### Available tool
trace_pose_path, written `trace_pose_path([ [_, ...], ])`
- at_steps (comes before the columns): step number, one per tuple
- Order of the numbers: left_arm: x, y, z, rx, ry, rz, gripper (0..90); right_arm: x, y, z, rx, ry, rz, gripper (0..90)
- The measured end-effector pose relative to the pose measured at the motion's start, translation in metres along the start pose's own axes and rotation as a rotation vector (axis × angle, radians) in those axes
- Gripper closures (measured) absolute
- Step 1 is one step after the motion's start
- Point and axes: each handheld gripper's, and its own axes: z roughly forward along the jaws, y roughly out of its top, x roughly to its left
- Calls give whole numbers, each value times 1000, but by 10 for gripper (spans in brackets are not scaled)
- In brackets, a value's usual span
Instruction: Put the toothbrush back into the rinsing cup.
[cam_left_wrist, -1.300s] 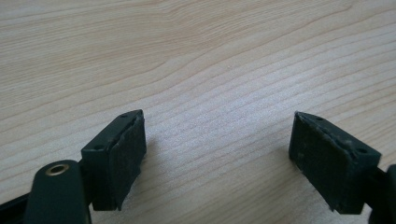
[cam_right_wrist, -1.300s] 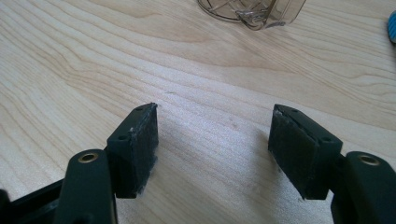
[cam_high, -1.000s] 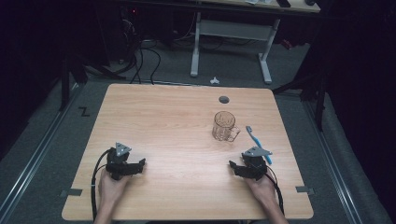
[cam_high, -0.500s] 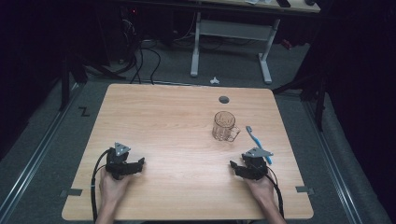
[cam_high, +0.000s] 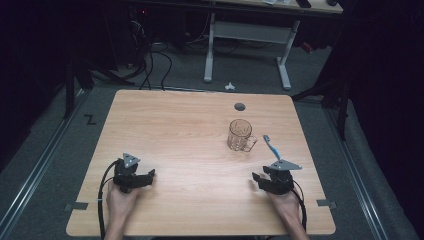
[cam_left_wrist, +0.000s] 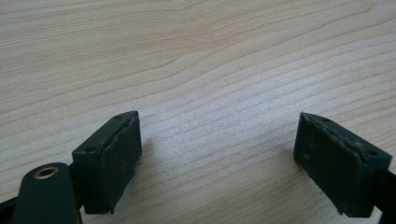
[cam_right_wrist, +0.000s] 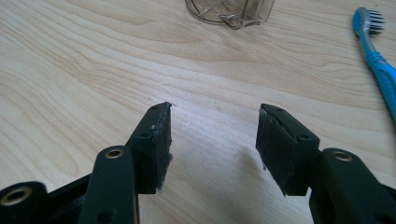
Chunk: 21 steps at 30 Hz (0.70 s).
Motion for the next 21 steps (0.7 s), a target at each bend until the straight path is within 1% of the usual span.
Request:
trace_pose_path([
  [3,0,0,0,0,0,-1,157,-2,-2,-6,2,-1,-2,464],
  [7,0,0,0,0,0,0,157,-5,-5,-12,13,-34,5,501],
  [11,0,0,0,0,-1,-1,159,-8,-6,-19,5,-50,17,544],
  [16,0,0,0,0,-1,-1,159,-14,-9,-26,0,-58,34,563],
  [21,0,0,0,-1,-1,-2,162,-21,-11,-32,2,-62,37,568],
])
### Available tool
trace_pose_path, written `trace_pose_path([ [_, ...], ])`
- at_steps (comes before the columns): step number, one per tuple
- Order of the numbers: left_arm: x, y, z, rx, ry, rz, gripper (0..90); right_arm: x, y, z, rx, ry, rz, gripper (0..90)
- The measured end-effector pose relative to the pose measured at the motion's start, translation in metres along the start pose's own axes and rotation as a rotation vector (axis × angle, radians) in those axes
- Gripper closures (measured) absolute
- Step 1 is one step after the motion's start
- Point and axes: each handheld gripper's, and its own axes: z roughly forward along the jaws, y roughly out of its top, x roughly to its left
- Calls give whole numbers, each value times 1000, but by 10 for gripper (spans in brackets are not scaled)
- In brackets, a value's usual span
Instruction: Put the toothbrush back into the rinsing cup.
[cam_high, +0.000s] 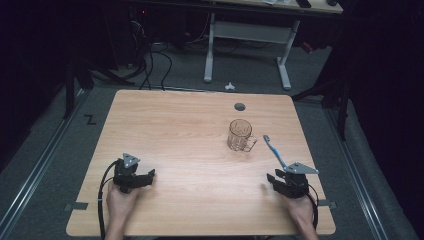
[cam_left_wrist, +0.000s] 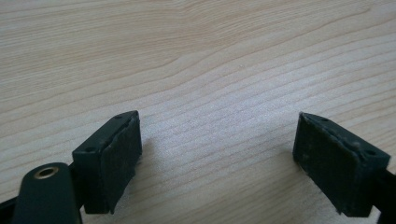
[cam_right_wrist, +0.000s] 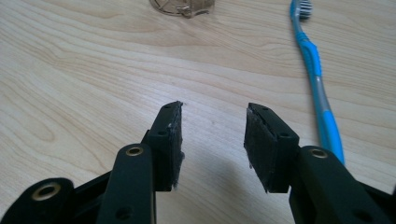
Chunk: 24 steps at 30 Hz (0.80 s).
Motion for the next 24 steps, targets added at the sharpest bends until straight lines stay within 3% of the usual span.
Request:
trace_pose_path([
  [7,0,0,0,0,-1,-1,165,-11,4,-7,-7,-5,40,570],
  [24,0,0,0,-3,-1,-2,173,-34,19,-12,36,-58,34,631],
])
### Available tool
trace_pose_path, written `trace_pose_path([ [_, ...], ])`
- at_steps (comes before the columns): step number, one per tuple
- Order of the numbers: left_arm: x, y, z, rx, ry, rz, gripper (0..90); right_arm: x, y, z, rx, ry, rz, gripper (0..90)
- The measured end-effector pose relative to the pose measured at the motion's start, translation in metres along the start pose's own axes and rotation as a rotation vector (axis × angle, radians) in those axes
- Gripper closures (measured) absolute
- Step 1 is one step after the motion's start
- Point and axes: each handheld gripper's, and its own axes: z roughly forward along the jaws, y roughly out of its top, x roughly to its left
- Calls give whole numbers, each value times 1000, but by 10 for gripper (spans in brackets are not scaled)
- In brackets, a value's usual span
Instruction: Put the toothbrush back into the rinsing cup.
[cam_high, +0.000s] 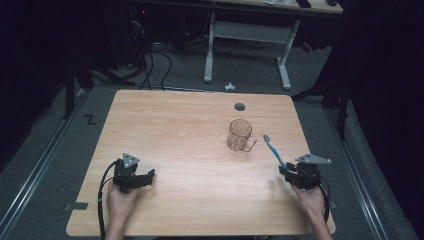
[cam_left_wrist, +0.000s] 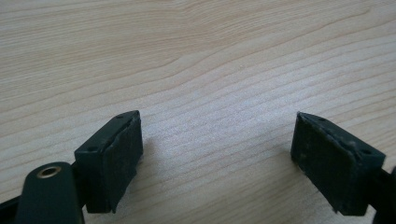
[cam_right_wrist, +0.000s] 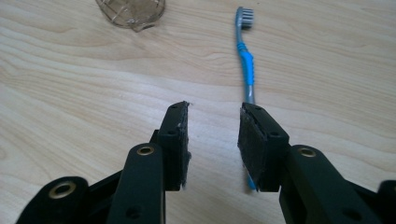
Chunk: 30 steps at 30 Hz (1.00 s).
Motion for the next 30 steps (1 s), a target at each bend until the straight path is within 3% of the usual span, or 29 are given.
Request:
trace_pose_path([
  [8,0,0,0,0,0,0,173,-9,8,1,5,-14,9,643],
  [30,0,0,0,-1,-1,1,177,-23,38,17,92,-5,9,667],
])
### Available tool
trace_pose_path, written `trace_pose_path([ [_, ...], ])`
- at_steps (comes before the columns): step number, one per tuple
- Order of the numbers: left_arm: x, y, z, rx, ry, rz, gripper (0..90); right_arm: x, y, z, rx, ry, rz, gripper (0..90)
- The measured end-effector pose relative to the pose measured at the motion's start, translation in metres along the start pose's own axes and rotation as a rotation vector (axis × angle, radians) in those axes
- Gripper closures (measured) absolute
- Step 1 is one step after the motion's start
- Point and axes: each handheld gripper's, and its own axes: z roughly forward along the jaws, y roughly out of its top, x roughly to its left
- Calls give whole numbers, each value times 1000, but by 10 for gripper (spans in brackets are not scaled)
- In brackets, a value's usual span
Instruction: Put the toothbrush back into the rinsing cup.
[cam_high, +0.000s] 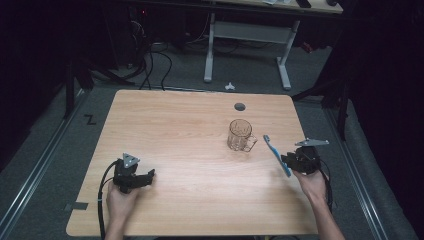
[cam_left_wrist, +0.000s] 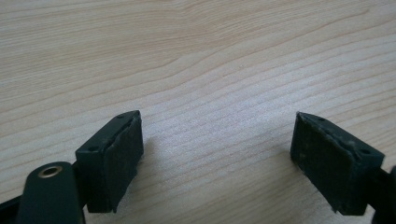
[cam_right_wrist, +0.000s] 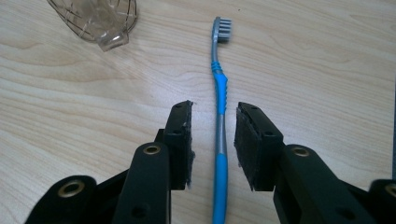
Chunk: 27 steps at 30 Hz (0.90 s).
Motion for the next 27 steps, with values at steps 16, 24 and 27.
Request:
trace_pose_path([
  [16,0,0,0,0,0,0,176,-8,25,11,84,-20,-14,669],
  [24,0,0,0,0,0,0,176,-9,38,16,124,-26,-28,671],
  [27,0,0,0,0,0,0,176,-8,44,20,146,-27,-36,671],
])
